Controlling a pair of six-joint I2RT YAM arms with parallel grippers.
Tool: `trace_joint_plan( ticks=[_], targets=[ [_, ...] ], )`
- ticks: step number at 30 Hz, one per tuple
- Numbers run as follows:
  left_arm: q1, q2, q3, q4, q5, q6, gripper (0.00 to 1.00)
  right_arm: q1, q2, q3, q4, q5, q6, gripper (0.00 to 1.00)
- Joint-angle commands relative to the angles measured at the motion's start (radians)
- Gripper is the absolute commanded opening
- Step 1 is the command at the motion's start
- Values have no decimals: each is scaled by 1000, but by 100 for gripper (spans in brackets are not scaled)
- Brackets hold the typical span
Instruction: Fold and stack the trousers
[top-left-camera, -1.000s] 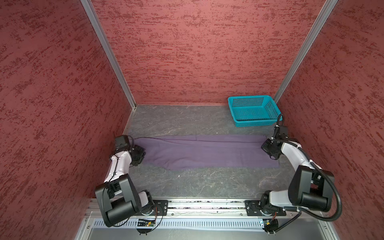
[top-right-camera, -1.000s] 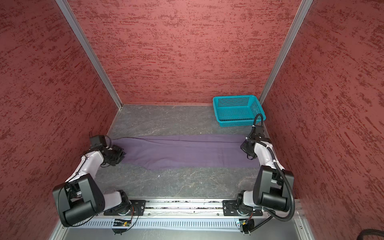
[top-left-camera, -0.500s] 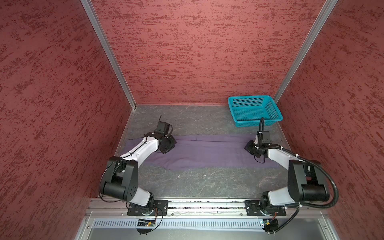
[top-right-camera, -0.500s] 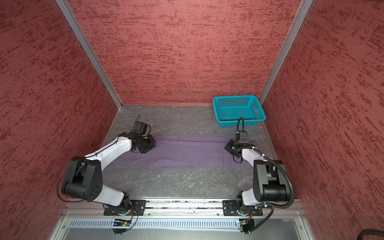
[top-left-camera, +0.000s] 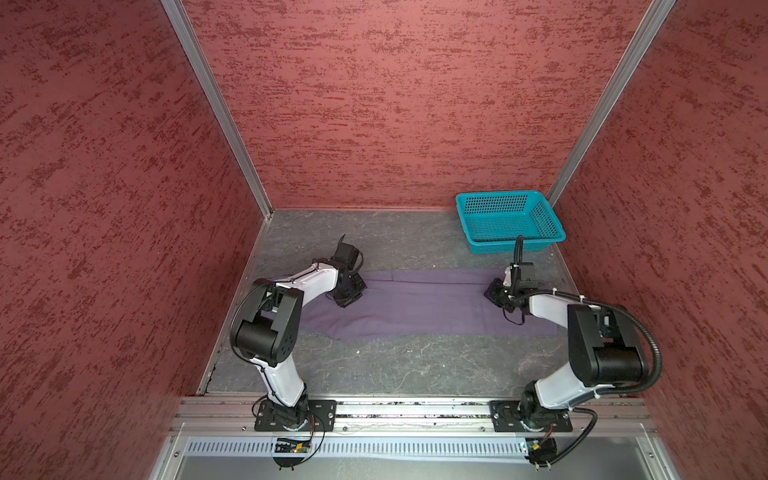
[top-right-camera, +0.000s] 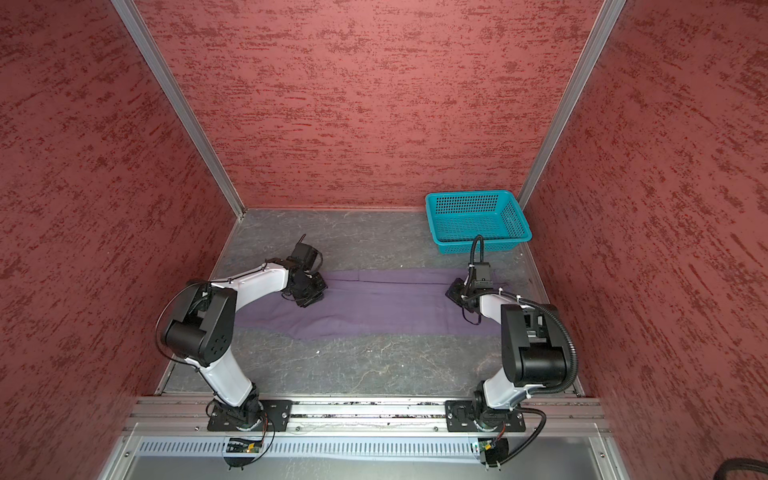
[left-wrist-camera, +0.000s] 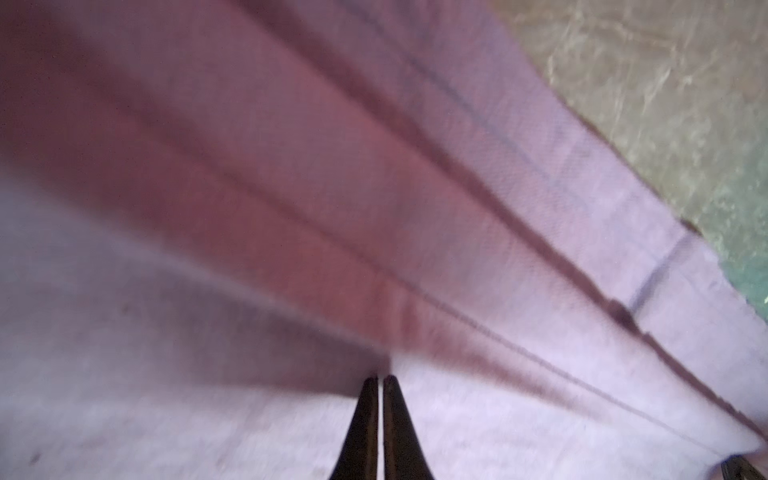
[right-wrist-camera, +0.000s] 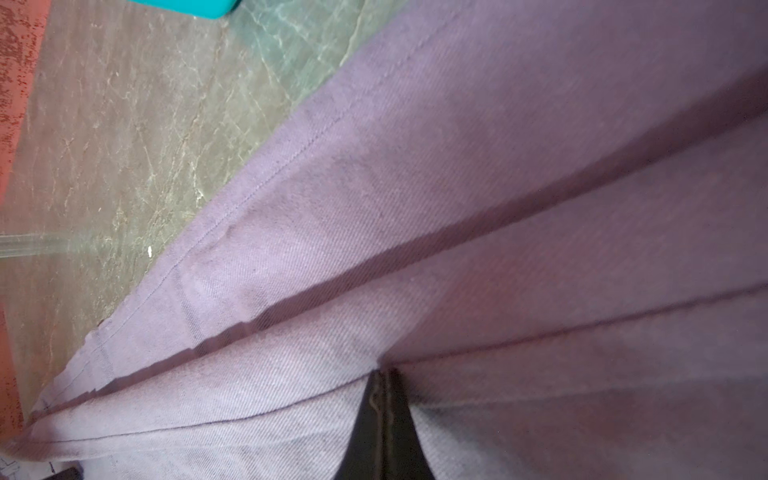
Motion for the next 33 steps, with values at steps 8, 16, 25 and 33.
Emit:
trace_joint_plan(
  ticks=[8,16,25,33],
  targets=[
    [108,163,246,12,52,74,10,7,-179,-4,-4,-79,-128,0],
    [174,311,498,3,197,48,12,44,-213,-113,-28,-96,-157,0],
    [279,106,270,32,227,56,12,57,-143,-66,-56,58,-142,0],
    [263,-317,-18,-13,113,150,23,22,-65,125,-215,118,-72,10]
  ],
)
